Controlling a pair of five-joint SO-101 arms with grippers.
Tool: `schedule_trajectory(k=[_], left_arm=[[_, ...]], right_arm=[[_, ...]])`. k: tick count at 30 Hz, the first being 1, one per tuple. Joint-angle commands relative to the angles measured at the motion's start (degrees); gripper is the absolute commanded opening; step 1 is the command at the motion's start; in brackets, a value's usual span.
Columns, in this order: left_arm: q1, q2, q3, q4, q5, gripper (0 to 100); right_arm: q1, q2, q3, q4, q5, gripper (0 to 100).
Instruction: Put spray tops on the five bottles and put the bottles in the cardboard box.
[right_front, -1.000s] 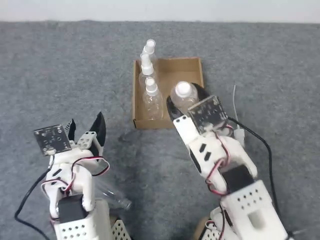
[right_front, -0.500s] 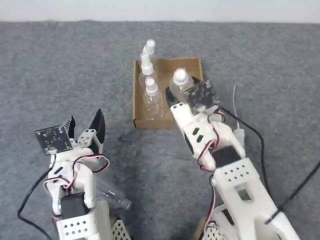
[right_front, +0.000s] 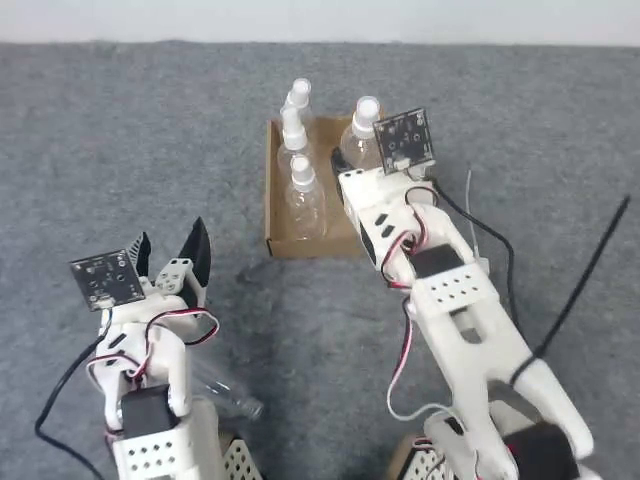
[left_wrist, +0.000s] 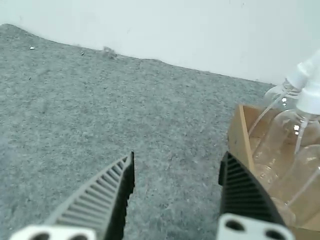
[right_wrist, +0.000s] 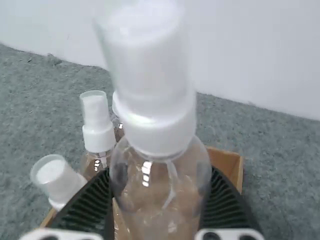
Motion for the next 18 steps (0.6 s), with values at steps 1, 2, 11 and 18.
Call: schedule_trajectory(k=[1,2,11,18], left_arm=[[-0.18,0.09,-0.57,-2.2,-0.62,26],[-0.18,0.09,-0.57,-2.11,-0.62,26],[-0.18,0.09,-0.57,-1.93,-0.62,26],[-0.18,0.09,-0.57,-1.93,-0.62,26]], right_arm=[[0.84,2.07,-6.59,-1.63,-2.81,6.7],[0.84,3.3,-7.65,-1.63,-2.81,6.7],[0.92,14.37,-16.35,-1.63,-2.81,6.7],[3.74,20.88,-21.63,-1.63,-2.81,6.7]])
